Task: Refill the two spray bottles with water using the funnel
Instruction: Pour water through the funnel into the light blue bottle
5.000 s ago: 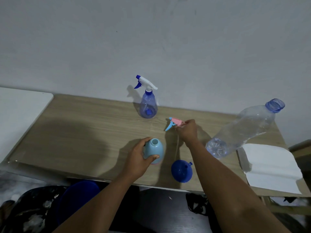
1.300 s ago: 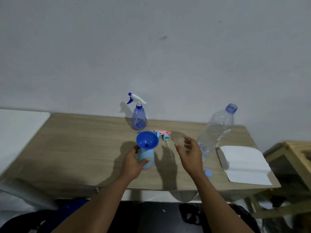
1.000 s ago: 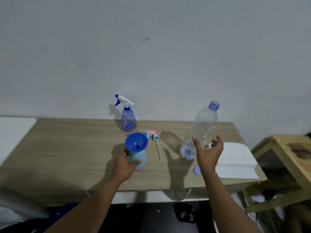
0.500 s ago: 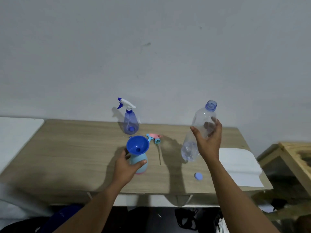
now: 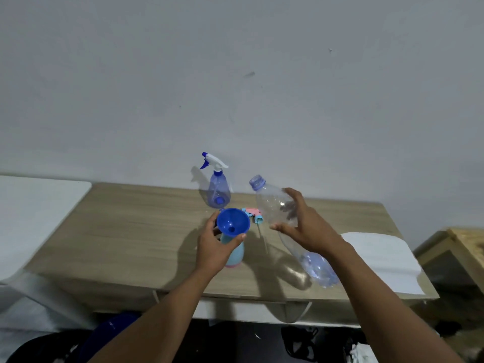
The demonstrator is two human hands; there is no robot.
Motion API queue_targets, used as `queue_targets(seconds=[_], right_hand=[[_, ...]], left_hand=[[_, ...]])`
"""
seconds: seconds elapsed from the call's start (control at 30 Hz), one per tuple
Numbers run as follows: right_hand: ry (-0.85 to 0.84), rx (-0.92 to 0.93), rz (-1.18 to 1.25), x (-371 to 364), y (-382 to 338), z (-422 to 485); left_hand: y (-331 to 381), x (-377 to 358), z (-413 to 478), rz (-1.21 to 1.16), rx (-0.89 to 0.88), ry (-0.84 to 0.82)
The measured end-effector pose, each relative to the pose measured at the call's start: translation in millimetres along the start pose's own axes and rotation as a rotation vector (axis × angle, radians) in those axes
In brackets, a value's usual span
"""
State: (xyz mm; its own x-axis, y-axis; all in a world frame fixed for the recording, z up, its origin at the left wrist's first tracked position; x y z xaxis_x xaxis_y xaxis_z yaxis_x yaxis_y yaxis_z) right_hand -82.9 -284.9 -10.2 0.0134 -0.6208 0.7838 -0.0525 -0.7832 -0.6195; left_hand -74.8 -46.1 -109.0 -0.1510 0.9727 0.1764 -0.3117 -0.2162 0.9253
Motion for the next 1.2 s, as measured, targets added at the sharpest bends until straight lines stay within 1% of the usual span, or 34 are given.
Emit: queue_targets(seconds=[0.2,0.33,0.5,0.7,0.97,1.2], right_hand=[[-0.175,-0.054,-0.248,-7.1,-4.7,-5.0],[-0.221,-0.078,-0.357,-1.9,-8.0,-8.1],[-0.209,-0.077,-0.521,6.3,-9.2,-7.6],[-0.185,-0.053,-0.659,10.4,-14.9,-4.2],[-0.166,-0.021,-0.745,8.3,-23.5,3.6],[-0.156,-0.003,-0.763,5.6,-26.5,6.7]], left_hand=[[-0.7,2.3,3.6,-0.017,0.017,-0.014],[1.7,2.8,2.8,-0.034,0.009,-0.024],[4.6,3.0,1.0,-0.043,0.009,-0.022],[9.6,4.1,2.6,-0.042,0.006,-0.029],[6.8,2.7,3.7,-0.054,0.007,-0.033],[4.3,3.3,3.3,-0.044,-0.001,-0.040]])
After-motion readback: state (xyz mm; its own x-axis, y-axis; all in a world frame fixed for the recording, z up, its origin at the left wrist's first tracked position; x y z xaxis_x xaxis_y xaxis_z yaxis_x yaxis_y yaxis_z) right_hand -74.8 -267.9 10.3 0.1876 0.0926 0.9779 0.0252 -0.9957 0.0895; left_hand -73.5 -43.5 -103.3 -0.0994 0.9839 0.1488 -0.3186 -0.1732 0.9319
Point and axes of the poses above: each hand's wrist, its own z-axis towards the middle knuckle, its own x-axis out of the back of the hand, y = z × x, the point moved 6 cm from there along z, towards the middle knuckle, and after that the axes turned 15 degrees about -x, right-handed, at the moved point
